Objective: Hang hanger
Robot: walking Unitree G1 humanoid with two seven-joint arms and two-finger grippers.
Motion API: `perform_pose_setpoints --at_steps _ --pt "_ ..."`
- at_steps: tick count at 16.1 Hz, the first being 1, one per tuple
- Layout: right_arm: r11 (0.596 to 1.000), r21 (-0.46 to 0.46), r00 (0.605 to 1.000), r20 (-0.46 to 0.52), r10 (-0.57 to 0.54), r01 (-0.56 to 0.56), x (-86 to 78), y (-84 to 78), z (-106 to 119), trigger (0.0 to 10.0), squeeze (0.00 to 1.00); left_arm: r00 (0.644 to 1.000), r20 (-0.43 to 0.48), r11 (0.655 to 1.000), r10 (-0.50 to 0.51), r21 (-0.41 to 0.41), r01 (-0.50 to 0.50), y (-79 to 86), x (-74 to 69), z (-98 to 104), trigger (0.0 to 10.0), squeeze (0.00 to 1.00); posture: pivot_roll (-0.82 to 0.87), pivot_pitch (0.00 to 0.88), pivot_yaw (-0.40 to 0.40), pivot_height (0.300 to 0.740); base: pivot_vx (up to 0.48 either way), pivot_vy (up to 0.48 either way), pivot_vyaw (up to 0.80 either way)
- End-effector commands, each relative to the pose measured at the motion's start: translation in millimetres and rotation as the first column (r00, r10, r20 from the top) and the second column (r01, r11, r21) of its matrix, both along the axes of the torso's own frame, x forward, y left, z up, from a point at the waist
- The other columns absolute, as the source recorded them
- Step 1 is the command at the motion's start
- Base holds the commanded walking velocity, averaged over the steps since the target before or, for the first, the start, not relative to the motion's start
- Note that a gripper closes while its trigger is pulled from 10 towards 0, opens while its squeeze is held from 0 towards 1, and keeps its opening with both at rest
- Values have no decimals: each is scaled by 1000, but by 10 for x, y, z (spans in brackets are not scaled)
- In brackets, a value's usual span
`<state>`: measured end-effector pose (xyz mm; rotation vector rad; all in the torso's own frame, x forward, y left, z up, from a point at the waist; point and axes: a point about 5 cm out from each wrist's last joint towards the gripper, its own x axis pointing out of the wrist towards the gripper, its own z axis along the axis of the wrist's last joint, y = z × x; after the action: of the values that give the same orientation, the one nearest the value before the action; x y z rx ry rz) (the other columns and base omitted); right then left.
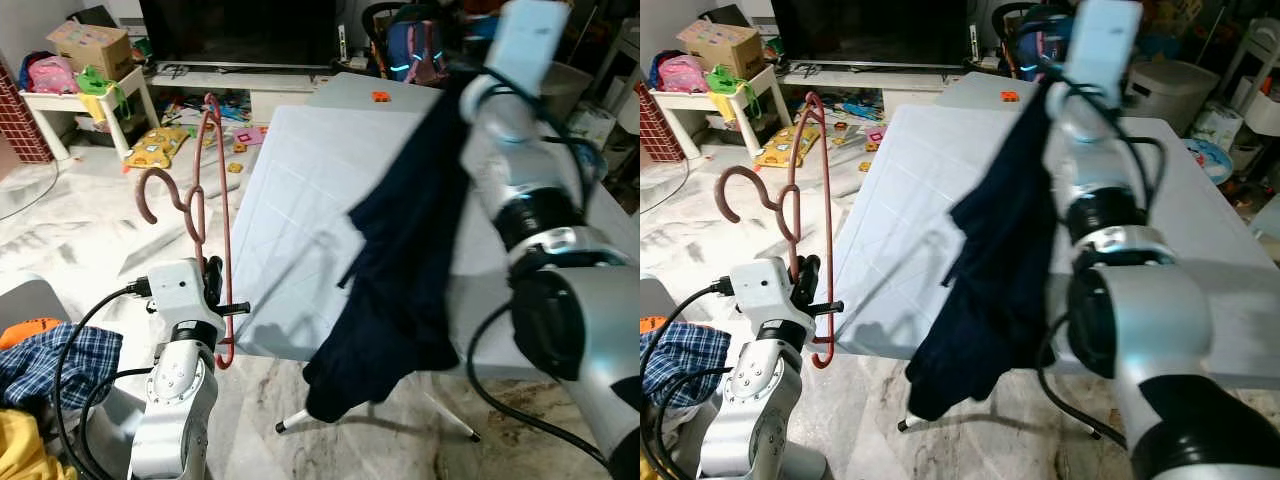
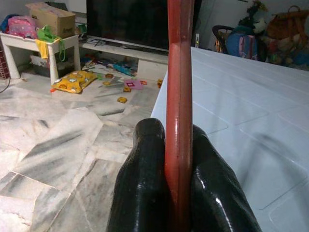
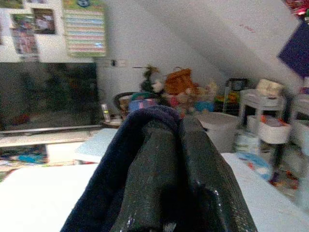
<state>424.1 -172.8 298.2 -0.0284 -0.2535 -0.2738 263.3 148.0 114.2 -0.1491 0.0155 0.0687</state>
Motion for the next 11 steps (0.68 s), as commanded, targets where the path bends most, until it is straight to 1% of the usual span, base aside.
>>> perform_pose_setpoints --at_steps 1,2,3,4,5,6,7,8,10,11 --pt "1000 -23 999 -44 7 -8 2 -1 -150 10000 0 998 -70 1000 6 1 -6 -16 -26 -129 10000 0 -97 0 -36 740 0 0 0" --pt "996 -71 988 -150 46 -57 -5 -8 -426 10000 1000 998 -70 1000 -2 0 2 -28 -22 -128 10000 0 -99 0 -33 740 0 0 0" --pt "992 -81 960 -271 68 -93 -37 -43 -730 10000 1000 997 -71 1000 -5 -2 5 -31 -23 -127 10000 0 -104 0 -29 740 0 0 0" --pt "984 -121 932 -353 79 -129 -76 -73 -940 10000 1000 997 -72 1000 -7 -3 7 -32 -25 -126 10000 0 -104 0 -26 740 0 0 0" --pt "973 -162 911 -404 85 -163 -111 -99 -1076 10000 1000 997 -73 1000 -9 -3 9 -32 -27 -128 10000 0 -104 0 -25 740 0 0 0" --pt "951 -206 884 -453 117 -232 -147 -103 -1200 10000 1000 997 -76 1000 -12 -3 12 -30 -30 -132 10000 0 -109 0 -18 740 0 0 0" --pt "907 -282 858 -494 141 -312 -192 -129 -1308 10000 1000 997 -79 1000 -18 -3 18 -34 -31 -136 10000 0 -113 0 -11 740 0 0 0" --pt "887 -303 849 -503 160 -347 -215 -152 -1339 10000 1000 996 -80 1000 -25 -3 25 -39 -28 -135 10000 0 -115 0 -9 740 0 0 0" --pt "858 -308 833 -511 215 -410 -252 -185 -1365 10000 1000 996 -81 999 -34 -1 34 -46 -26 -132 10000 0 -114 0 -6 740 0 0 0" --pt "852 -270 813 -519 264 -449 -288 -249 -1385 10000 1000 996 -83 999 -34 -3 34 -44 -29 -136 10000 0 -116 0 -4 740 0 0 0"
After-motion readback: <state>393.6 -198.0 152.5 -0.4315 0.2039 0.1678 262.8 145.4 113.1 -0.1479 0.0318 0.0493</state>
